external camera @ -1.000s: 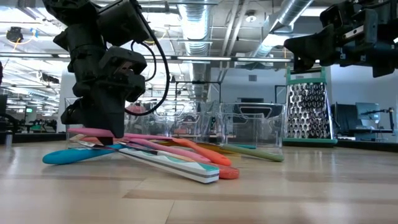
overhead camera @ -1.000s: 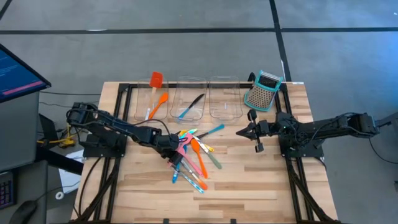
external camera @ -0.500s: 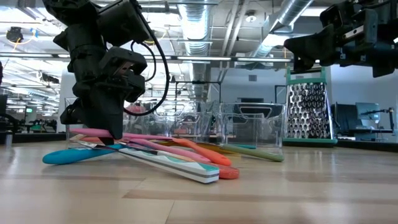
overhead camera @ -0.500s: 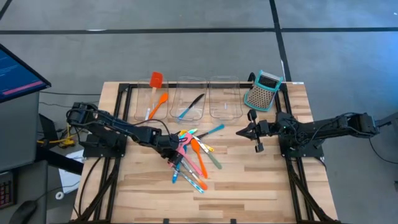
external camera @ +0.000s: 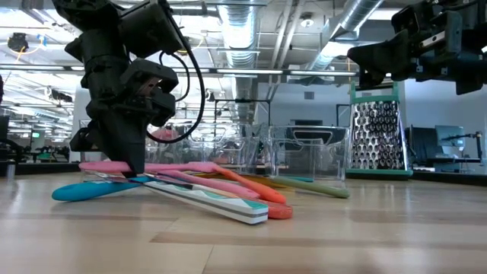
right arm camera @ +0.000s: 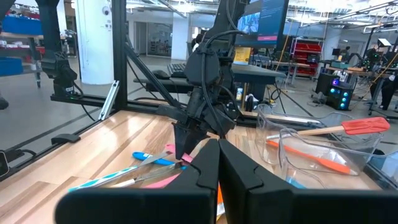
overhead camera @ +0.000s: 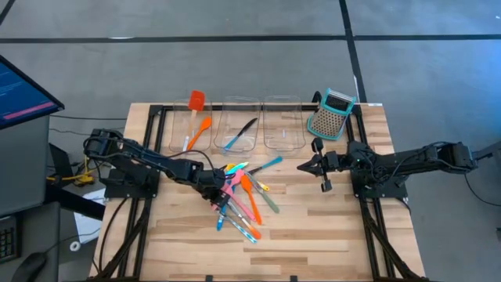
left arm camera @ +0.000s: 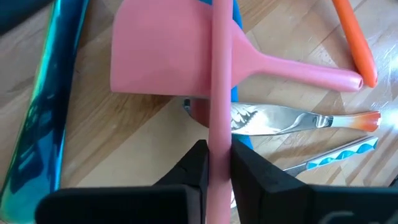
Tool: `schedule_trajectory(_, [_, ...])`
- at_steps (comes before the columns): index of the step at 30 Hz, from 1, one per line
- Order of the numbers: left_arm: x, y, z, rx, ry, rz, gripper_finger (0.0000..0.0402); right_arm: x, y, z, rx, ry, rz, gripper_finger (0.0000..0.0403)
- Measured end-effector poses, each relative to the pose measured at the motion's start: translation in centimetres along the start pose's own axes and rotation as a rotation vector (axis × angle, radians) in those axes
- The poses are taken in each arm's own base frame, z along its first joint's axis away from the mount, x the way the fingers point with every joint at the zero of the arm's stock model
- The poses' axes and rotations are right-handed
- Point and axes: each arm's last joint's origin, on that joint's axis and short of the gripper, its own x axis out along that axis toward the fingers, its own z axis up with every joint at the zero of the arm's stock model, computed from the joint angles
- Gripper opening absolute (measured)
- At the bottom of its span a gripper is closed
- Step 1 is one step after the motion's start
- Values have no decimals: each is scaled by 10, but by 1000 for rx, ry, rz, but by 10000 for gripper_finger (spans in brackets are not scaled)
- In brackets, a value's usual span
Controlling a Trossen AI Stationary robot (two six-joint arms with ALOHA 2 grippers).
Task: Pick & Place Kitchen Items
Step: Put the top pink spatula into the left transparent bin
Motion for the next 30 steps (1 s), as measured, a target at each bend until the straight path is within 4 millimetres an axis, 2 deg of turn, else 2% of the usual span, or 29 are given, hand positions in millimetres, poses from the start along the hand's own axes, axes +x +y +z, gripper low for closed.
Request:
schedule_trajectory(5, [-15, -3, -1, 5, -20, -32, 31, 0, 0, 0, 0, 0, 0, 0])
schedule_trajectory(11, [-53, -9, -1, 19, -157, -113, 30, 0, 0, 0, 0, 0, 0, 0])
schedule_trajectory(18, [-96, -4, -9, 50, -275, -147, 26, 0, 0, 0, 0, 0, 1, 0])
schedule_trajectory(25, [-127, -1, -14, 230, -380, -216, 19, 0, 0, 0, 1, 1, 0, 0])
schedule_trajectory(30, [-137, 1, -14, 292, -525, -162, 18, 0, 0, 0, 4, 3, 1, 0])
